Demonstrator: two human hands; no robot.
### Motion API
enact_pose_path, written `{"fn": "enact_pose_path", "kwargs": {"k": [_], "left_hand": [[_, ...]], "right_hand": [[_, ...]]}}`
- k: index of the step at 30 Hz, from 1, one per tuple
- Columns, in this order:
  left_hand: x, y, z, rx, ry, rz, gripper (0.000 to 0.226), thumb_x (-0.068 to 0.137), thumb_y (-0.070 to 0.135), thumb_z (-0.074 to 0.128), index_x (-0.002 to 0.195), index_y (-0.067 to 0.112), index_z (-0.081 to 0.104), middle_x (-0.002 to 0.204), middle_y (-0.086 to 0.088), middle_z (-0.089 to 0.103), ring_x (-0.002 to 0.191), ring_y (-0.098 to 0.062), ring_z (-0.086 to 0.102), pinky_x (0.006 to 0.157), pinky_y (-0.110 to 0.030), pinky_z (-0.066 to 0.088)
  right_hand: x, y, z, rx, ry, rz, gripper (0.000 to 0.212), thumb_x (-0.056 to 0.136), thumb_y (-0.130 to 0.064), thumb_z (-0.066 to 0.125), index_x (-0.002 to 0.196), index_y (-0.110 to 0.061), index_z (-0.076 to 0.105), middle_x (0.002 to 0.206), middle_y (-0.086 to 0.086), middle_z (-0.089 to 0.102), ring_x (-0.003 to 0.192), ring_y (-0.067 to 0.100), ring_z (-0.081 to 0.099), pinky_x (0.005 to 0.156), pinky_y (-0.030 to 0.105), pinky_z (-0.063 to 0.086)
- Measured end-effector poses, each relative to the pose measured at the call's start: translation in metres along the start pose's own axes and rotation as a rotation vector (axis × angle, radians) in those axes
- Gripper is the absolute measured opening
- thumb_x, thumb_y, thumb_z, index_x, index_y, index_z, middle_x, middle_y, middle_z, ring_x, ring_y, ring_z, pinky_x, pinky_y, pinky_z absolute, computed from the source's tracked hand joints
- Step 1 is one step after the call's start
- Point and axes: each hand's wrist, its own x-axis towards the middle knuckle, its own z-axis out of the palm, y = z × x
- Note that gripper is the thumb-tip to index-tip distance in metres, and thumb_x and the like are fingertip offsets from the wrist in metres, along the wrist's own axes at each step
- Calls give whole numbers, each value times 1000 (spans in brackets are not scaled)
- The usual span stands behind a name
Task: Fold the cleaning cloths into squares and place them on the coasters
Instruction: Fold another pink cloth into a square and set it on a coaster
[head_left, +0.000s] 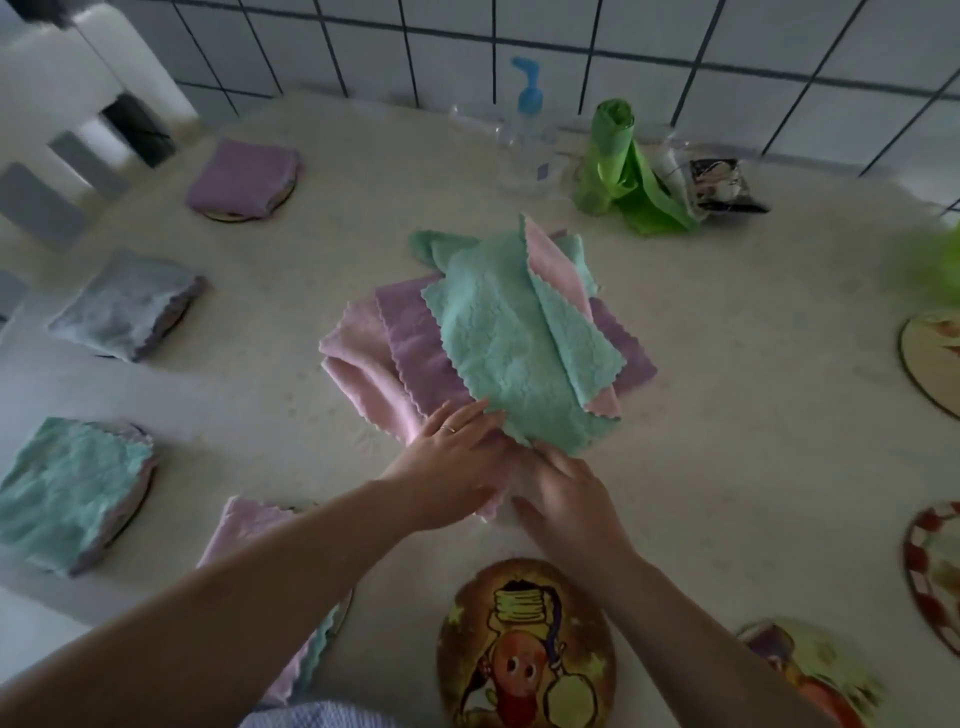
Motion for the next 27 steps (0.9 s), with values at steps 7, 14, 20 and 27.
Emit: {"fn": "enact_pose_path", "kwargs": {"k": [7,14,20,27], "left_hand": [[32,-15,-48,-69,45,-113,58,87,53,41,133,19,45,156,1,10,144,-18,-1,117,-39,-1],[47,-55,-97,-151,303,-145,54,85,48,54,129,18,49,150,0,28,141,-19,18,114,-40,11],[22,-56,-158,-525,798,-95,40,77,21,60,115,9,59,117,-12,56,107,-32,53,91,-40,43],[-13,-58,-201,-720,846,-31,18,83,4,60,94,17,62,92,3,65,85,-18,61,77,-26,48]], "right_hand": [[-4,-5,-53,212,228,-27,44,90,-15,50,133,-18,48,132,-19,40,119,-4,43,95,14,38],[-11,-20,-107,117,478,-13,44,86,-11,54,130,-11,51,127,-12,45,119,-3,39,95,-5,18],[-17,-46,-163,-17,777,-113,44,83,1,61,126,-3,54,125,0,49,114,-7,36,97,-3,20],[-35,-47,-211,-49,903,-134,44,83,-4,63,127,-6,54,126,8,52,115,-1,40,99,0,22]]}}
